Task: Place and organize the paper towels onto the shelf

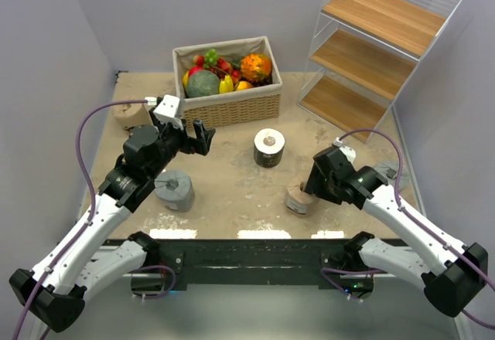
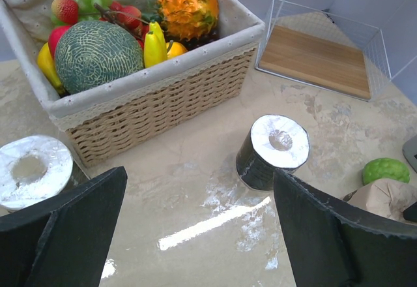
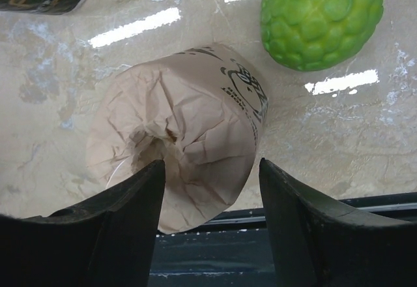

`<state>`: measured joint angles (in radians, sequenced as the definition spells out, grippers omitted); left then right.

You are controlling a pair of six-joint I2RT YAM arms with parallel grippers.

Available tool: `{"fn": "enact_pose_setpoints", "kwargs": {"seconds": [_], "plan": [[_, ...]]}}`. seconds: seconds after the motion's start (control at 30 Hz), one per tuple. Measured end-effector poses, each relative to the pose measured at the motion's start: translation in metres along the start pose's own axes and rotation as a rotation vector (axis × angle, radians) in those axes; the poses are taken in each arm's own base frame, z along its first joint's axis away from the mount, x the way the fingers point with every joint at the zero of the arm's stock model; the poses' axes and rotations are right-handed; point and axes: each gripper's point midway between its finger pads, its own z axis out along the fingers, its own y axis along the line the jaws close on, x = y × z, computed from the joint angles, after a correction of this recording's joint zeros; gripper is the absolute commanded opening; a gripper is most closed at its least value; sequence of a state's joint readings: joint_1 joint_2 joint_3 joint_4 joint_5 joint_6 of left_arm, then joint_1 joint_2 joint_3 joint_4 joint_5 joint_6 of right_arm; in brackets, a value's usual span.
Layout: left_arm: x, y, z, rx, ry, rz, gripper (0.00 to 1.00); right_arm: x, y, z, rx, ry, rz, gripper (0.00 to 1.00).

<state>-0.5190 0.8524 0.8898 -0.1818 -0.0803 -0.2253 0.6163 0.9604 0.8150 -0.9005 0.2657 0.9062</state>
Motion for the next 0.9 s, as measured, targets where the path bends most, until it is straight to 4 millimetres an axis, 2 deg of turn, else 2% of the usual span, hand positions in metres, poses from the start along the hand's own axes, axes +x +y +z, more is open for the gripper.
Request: {"fn": "enact_pose_setpoints", "kwargs": {"seconds": [0.13, 0.3, 0.43, 0.67, 0.83, 0.9], "plan": [[0.000, 0.000, 0.000, 0.000, 0.001, 0.000, 1.00, 0.007, -0.005, 0.011, 0.023, 0.011, 0.007, 0.58], [0.001, 0.000, 0.000, 0.001, 0.002, 0.000, 1.00, 0.010, -0.005, 0.018, 0.022, 0.011, 0.019, 0.48], [0.001, 0.000, 0.001, 0.001, 0.004, 0.000, 1.00, 0.009, -0.004, 0.018, 0.019, 0.007, 0.024, 0.43], [0.002, -0.004, 0.001, 0.010, 0.006, 0.002, 1.00, 0.008, -0.002, 0.019, 0.011, 0.003, 0.027, 0.31], [0.002, -0.004, 0.001, 0.010, 0.006, 0.002, 1.00, 0.006, -0.001, 0.015, -0.001, -0.005, 0.028, 0.27], [0.002, -0.004, 0.001, 0.010, 0.006, 0.002, 1.00, 0.001, 0.002, 0.007, -0.015, -0.017, 0.026, 0.27]]}}
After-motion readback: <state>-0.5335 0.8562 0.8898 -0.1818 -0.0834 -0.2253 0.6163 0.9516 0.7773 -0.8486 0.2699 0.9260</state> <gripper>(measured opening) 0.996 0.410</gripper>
